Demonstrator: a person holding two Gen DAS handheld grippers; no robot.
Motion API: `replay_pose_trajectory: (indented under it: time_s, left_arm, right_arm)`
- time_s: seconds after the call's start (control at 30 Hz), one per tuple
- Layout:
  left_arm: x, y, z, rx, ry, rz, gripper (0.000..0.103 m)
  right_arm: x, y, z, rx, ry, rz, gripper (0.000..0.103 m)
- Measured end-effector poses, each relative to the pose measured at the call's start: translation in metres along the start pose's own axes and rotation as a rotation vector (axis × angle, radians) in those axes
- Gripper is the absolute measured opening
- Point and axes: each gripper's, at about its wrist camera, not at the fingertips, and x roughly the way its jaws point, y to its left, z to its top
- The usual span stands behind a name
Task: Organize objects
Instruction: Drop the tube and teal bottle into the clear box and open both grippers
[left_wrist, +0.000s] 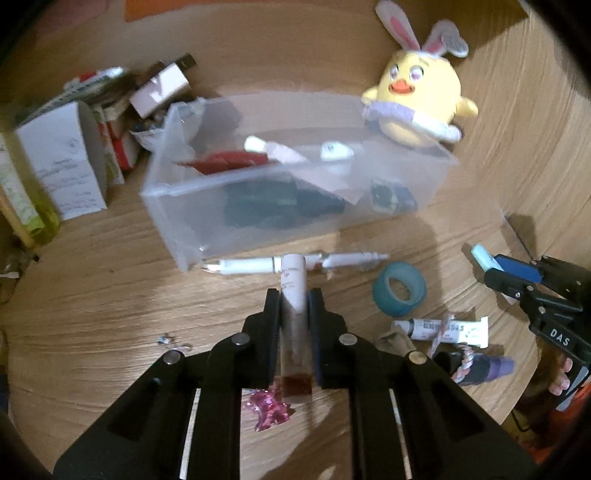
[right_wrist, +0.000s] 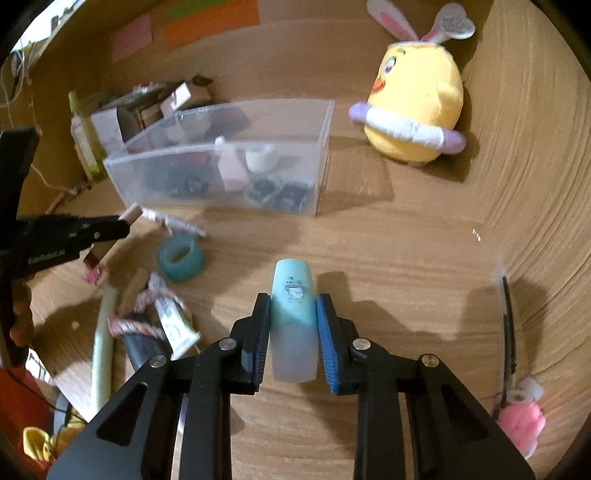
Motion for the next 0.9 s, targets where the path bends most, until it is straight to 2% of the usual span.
replay_pose_trajectory:
  time_s: [0.23, 0.47, 0.7, 0.9]
  left_arm:
    - [-0.035, 0.01, 0.014, -0.049, -0.107, -0.011, 0.014]
    - [-0.061, 0.019, 0.045, -0.097, -0.209, -0.034, 0.014]
    - [-0.068, 0.017, 0.08, -0.1, -0.26, -0.027, 0.014]
    - [-0.046, 0.016, 0.108, -0.096, -0.229, -0.014, 0.014]
  right_arm:
    - [-0.021, 0.005, 0.031, 0.005, -0.115, 0.02, 0.023]
    - [-0.037, 0.017, 0.074, -0.021, -0.231, 0.019, 0.023]
    - [-0.023, 0.026, 0.12, -0.038, -0.266, 0.013, 0.023]
    - [0.006, 0.029, 0.148, -0.048, -0.23, -0.008, 0.023]
